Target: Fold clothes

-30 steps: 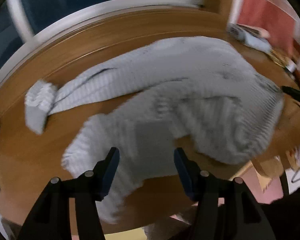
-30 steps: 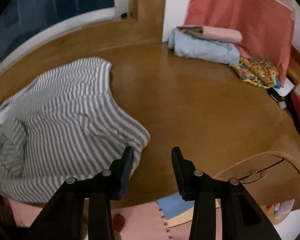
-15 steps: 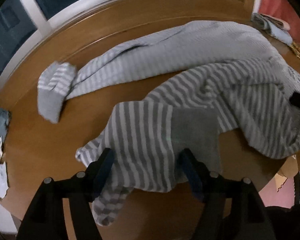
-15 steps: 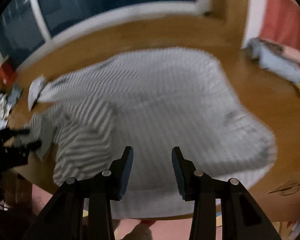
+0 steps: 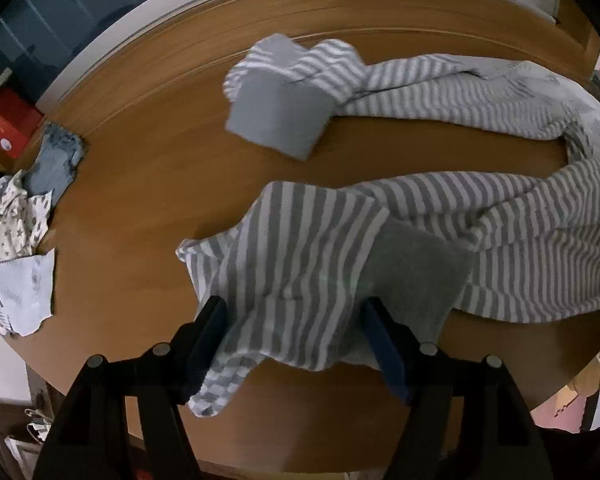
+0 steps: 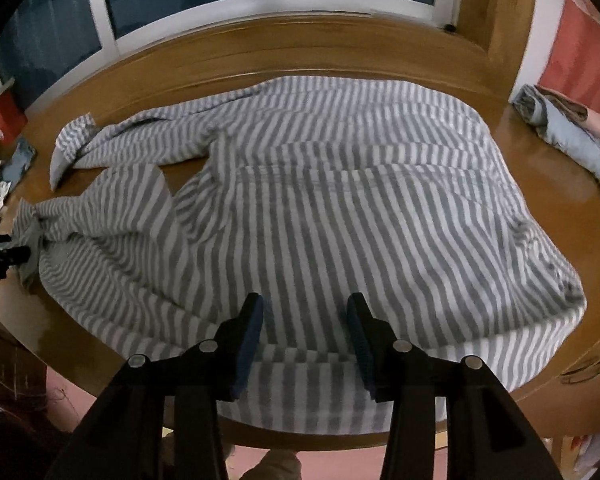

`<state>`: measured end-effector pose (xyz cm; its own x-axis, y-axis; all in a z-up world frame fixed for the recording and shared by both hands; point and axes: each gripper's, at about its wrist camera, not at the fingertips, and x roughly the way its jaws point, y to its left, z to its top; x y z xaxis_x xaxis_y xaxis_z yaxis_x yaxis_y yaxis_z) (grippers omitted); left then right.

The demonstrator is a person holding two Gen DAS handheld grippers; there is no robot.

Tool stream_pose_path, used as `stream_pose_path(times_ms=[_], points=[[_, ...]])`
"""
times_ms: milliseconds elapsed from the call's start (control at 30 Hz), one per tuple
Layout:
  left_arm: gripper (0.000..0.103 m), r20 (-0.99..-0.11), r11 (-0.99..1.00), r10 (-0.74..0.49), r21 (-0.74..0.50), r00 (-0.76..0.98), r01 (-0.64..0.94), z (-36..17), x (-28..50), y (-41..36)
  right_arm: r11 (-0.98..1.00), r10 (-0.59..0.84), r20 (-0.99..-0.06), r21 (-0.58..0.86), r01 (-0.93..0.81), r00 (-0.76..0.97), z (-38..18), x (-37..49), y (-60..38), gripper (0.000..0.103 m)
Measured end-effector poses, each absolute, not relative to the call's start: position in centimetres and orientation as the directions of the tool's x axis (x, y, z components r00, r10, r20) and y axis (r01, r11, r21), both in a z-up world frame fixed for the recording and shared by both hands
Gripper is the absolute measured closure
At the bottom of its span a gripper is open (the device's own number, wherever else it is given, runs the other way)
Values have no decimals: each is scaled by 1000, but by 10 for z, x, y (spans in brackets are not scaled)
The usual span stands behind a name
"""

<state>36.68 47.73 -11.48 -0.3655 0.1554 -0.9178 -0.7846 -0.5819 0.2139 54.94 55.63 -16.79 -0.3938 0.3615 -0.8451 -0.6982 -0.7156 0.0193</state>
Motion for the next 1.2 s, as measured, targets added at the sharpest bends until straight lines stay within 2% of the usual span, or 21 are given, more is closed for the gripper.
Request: stream_pose_path(times_ms=[167,400,633,800,933,1100,1200], points=[[34,-916,-589,144,225,-375,-776,-113,362,473,-720,365,-845,11,-693,-392,-167,536,552,58],[35,-868,-609,239,215,-434,-764,-72,364,483,-671,334,-846,95,-735,-414,-162,544,554,58],[36,-872,-479,393,79,-293,-874,-69,379,506,-535,419,-818,128,-835,-394,-145,587,586,58],[36,-875,-310,465,-21,-133,-950,-79,417,547,-537,479,-799,62,-842,-364,-138,593,627,58],[36,-894,-224,438,-3,-98,-975,-114,465,593,-598,407,-821,90,-797,-399,-148,577,666,58],[36,-917,-269,375,31,-134,-963,-146,499,620,-651,402,-840,17,-759,-364,-163,572,695,62],[35,-911,-307,382,34,-156,-951,-148,509,626,-664,408,-839,-1,-748,-361,-164,580,711,62]])
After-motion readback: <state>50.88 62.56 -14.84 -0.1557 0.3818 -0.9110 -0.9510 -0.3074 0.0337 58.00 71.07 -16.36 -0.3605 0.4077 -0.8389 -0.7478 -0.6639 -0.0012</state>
